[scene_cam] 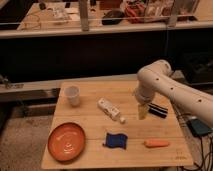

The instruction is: Move the arm in a circular motion

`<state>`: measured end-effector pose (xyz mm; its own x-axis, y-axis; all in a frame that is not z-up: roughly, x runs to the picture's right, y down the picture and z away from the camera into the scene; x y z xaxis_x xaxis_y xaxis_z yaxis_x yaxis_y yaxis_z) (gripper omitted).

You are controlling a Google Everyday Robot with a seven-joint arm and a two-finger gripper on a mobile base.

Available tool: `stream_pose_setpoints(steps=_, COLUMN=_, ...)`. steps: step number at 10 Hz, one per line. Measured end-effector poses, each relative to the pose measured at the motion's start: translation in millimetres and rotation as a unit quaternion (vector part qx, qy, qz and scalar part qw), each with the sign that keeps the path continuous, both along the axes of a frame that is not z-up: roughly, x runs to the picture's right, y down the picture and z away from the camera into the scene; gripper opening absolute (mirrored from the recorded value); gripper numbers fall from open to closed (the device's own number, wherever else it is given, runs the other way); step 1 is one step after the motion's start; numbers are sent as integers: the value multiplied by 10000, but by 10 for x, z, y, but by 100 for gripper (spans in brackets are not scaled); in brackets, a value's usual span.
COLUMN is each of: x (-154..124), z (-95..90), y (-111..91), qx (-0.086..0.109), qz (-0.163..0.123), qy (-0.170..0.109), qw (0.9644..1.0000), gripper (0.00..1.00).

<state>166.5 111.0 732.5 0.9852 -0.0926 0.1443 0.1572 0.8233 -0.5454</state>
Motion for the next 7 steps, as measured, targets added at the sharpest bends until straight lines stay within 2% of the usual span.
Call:
stream_pose_setpoints(steps=2, x=-282, z=-69, y=81, qx=71, qz=-195, qy=-218, qw=9995, gripper=80)
stream_pose_setpoints(steps=4, x=-683, z=-150, y=154, qx=128, qz=-453, qy=-539, qw=9974, gripper=80)
stream_pose_setpoints(steps=6, x=-1102, z=-209, y=214, qx=161, qz=-785, qy=-826, qw=9934, gripper=80)
stream_pose_setpoints(steps=7, x=-1380, z=-228, y=238, qx=177, qz=-1018, qy=-1006, qw=9895, gripper=80)
